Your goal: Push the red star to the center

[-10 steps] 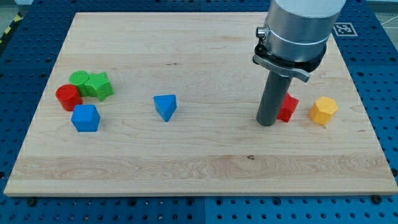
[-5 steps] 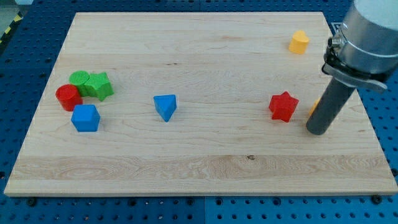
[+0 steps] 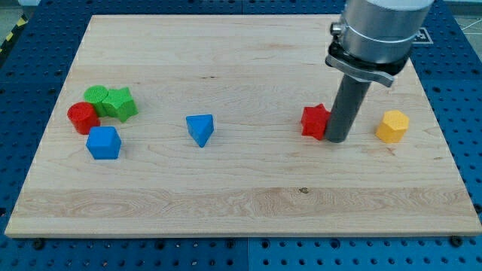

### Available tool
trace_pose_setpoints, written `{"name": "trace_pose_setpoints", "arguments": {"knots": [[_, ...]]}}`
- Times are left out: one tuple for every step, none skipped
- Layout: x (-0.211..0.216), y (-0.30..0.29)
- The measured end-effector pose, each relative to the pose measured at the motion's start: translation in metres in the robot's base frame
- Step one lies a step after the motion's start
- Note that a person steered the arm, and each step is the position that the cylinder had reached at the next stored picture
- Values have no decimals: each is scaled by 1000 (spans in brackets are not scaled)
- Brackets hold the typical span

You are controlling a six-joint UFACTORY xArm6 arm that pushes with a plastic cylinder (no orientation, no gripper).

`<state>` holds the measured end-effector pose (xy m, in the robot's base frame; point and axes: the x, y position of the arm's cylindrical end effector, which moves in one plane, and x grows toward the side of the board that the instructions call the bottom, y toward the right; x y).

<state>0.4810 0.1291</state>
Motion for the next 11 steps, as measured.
{"name": "trace_pose_setpoints", "arguments": {"knots": [[-12, -13], [-21, -26], [-22, -45], [-22, -61], [-22, -81], [-22, -94], [-22, -69], [-28, -53], [-30, -48], [-38, -58], [-46, -73]]}}
